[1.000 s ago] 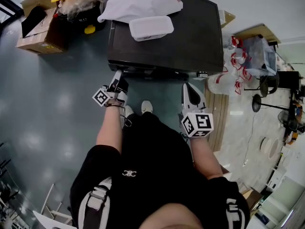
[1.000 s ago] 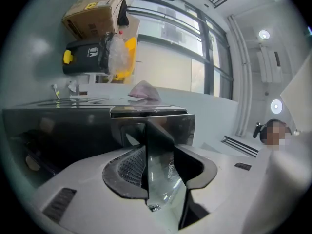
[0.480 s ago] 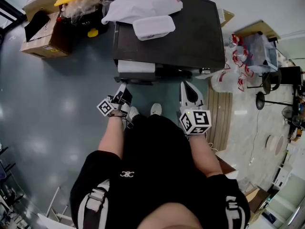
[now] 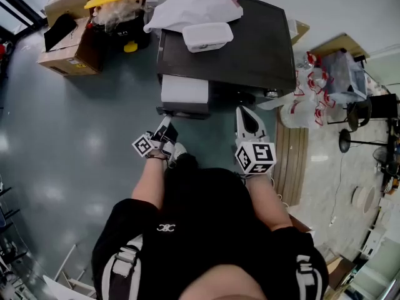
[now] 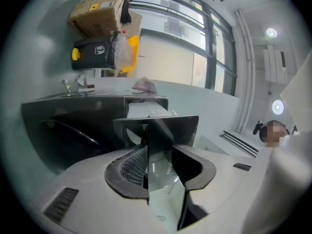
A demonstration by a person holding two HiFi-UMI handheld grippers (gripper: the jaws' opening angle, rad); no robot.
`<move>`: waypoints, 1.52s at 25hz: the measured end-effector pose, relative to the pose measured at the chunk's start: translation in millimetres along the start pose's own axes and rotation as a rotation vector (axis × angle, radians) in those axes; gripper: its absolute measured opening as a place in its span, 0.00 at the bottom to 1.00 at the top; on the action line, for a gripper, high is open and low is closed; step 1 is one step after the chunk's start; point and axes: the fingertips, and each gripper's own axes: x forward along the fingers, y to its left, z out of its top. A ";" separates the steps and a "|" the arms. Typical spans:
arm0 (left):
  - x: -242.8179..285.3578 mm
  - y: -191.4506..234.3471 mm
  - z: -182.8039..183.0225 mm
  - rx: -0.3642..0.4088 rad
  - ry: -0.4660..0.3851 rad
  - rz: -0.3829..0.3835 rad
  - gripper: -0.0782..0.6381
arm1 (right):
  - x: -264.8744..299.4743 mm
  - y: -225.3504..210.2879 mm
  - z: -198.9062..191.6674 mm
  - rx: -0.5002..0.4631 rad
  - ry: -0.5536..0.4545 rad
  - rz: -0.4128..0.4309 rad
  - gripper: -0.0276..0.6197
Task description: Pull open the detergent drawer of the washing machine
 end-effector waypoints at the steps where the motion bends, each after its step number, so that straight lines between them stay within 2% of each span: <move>1: -3.7 -2.0 -1.6 0.002 -0.005 0.000 0.32 | -5.3 1.2 -0.1 -0.001 -0.005 0.003 0.05; 13: -68.2 -30.3 -44.2 0.021 -0.035 0.016 0.30 | -96.5 -2.1 -32.9 0.030 0.000 -0.004 0.05; 19: -110.2 -37.3 -72.2 0.016 -0.039 0.040 0.30 | -129.9 11.4 -45.5 0.029 0.000 0.010 0.05; 25: -130.4 -44.9 -82.8 0.025 -0.026 0.040 0.30 | -140.1 30.7 -51.3 0.022 -0.006 0.035 0.05; 31: -134.8 -40.2 -85.1 0.015 -0.024 0.065 0.31 | -141.0 40.5 -52.7 0.009 -0.008 0.053 0.05; 35: -137.5 -30.7 -84.4 0.015 -0.027 0.112 0.31 | -140.1 42.2 -51.9 0.008 -0.008 0.053 0.05; 38: -137.4 -30.3 -84.6 0.011 -0.039 0.105 0.31 | -139.9 44.0 -52.4 0.004 -0.006 0.058 0.05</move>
